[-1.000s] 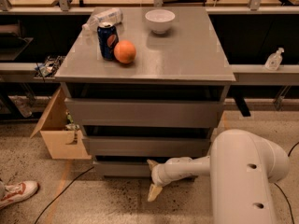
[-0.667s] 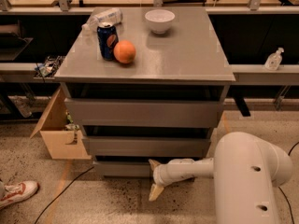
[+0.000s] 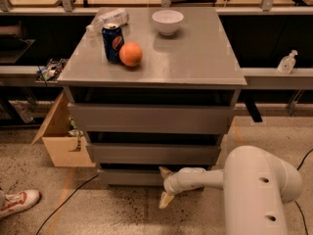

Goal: Open bottom drawer

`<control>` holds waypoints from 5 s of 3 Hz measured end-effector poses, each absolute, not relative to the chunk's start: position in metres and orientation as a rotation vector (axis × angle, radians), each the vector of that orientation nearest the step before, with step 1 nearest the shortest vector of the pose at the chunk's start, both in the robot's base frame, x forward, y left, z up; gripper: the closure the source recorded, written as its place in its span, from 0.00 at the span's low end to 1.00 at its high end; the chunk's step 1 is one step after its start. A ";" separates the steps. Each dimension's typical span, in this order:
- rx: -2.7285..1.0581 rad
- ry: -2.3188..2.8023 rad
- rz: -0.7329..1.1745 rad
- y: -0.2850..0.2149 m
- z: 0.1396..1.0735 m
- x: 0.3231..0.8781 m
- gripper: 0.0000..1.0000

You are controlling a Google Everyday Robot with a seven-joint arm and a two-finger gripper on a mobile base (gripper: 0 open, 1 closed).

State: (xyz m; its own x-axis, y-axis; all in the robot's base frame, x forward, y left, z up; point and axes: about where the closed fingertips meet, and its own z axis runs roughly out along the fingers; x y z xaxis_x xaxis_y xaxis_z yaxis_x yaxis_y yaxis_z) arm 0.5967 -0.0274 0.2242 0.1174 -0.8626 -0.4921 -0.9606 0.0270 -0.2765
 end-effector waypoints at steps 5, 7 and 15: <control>-1.945 1.698 0.245 0.012 0.163 0.646 0.16; -1.936 1.718 0.242 0.011 0.161 0.648 0.63; -1.831 1.826 0.202 -0.021 0.181 0.592 1.00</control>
Offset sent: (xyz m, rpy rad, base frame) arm 0.0403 0.0141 -0.0525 -0.0441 -0.0120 0.0381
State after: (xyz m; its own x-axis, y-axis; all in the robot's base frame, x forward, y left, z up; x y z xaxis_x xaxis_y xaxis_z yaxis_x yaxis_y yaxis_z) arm 0.5915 -0.0208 0.1811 0.0702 -0.8804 -0.4689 -0.9617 0.0652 -0.2664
